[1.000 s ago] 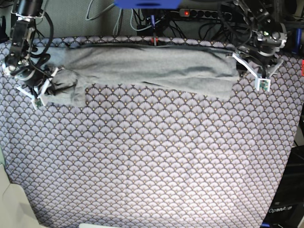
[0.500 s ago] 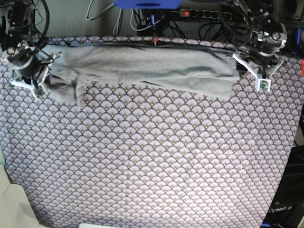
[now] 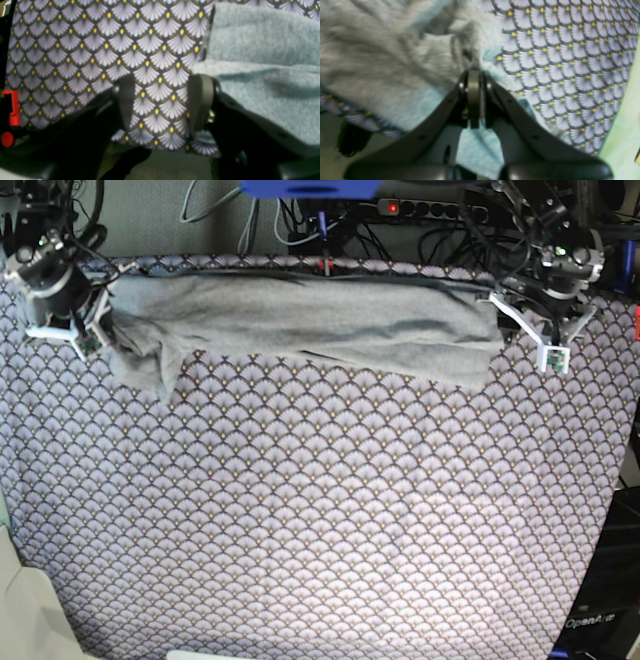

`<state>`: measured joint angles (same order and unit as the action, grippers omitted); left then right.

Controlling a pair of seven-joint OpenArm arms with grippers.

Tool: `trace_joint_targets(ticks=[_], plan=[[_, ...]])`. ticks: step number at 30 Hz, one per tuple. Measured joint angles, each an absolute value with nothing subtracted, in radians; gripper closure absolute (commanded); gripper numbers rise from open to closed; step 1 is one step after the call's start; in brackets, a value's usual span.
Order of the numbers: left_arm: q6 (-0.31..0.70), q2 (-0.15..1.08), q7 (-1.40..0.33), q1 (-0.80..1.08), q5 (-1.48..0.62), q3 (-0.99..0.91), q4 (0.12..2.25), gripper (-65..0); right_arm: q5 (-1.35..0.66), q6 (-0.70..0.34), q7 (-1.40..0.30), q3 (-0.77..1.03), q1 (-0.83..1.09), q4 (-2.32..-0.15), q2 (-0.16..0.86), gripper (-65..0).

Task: Fold the T-shirt properly
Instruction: 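Pull the sleeve end toward the robot with the right gripper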

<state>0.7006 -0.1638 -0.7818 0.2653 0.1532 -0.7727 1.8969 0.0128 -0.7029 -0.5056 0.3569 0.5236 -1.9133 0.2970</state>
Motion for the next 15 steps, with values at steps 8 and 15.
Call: trace_joint_targets(ticks=[8, 15], plan=[[0.701, -0.164, -0.782, 0.265, 0.154, -0.773, 1.897, -33.2, 0.014, -0.702, -0.341, 0.379, 0.632, -1.913, 0.299, 0.0], [0.701, -0.163, -0.782, 0.265, 0.157, -0.773, 1.896, -33.2, 0.014, -0.702, -0.215, 0.396, 0.719, -1.913, 0.297, 0.0]])
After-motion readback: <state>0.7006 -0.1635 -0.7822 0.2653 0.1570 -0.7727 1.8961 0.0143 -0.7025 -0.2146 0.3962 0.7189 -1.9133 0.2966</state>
